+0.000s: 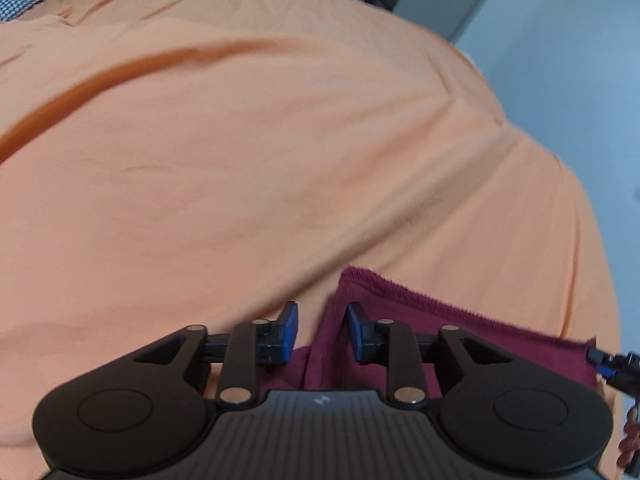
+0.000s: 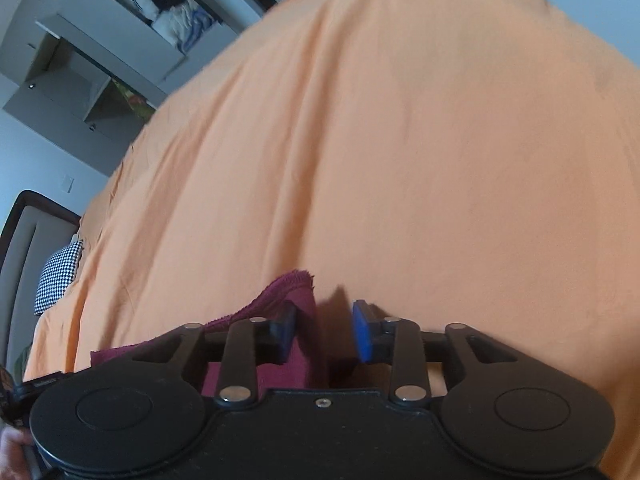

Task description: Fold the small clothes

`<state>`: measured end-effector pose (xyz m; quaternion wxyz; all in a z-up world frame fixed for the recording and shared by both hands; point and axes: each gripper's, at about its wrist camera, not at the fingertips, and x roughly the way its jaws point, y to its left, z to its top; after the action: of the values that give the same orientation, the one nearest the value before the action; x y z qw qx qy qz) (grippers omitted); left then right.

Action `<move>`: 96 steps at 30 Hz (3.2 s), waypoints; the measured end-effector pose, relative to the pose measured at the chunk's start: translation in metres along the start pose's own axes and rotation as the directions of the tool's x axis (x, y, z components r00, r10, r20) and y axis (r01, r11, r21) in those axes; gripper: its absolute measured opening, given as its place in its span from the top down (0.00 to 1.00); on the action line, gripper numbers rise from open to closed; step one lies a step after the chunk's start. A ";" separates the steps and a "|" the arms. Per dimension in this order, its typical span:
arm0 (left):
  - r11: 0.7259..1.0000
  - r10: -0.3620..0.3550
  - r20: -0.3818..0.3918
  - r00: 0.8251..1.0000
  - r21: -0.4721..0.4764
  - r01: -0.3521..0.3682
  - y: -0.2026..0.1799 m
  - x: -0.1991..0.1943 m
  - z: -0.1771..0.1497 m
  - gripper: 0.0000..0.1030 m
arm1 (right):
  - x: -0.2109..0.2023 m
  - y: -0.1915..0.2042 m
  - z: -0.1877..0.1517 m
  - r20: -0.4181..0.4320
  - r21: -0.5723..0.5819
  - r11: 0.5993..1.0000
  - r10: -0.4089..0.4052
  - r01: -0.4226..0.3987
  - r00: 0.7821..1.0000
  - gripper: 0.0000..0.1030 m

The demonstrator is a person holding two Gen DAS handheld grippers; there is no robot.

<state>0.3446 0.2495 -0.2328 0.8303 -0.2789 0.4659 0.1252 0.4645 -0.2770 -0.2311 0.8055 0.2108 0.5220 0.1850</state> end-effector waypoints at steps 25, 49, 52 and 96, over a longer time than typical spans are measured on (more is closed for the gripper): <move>0.986 -0.050 -0.006 0.999 0.161 0.050 0.013 -0.082 -0.113 0.49 | -0.056 0.078 -0.144 -0.091 -0.417 0.909 -0.012 -0.027 0.996 0.66; 0.987 -0.159 -0.146 0.976 -0.011 0.159 0.043 -0.009 -0.101 0.43 | -0.032 0.169 -0.189 -0.150 -0.436 0.889 0.080 -0.138 0.986 0.64; 0.984 -0.175 -0.150 0.973 -0.011 0.175 0.043 -0.008 -0.100 0.43 | -0.033 0.170 -0.189 -0.146 -0.441 0.887 0.082 -0.139 0.986 0.64; 0.981 -0.192 -0.133 0.972 -0.041 0.188 0.036 -0.016 -0.099 0.66 | 0.008 0.174 -0.177 -0.153 -0.486 0.871 -0.010 -0.067 0.988 0.79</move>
<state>0.2493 0.2223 -0.2724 0.8009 -0.3416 0.4907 0.0323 0.2916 -0.1001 -0.2092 0.7881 -0.0070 0.5142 0.3385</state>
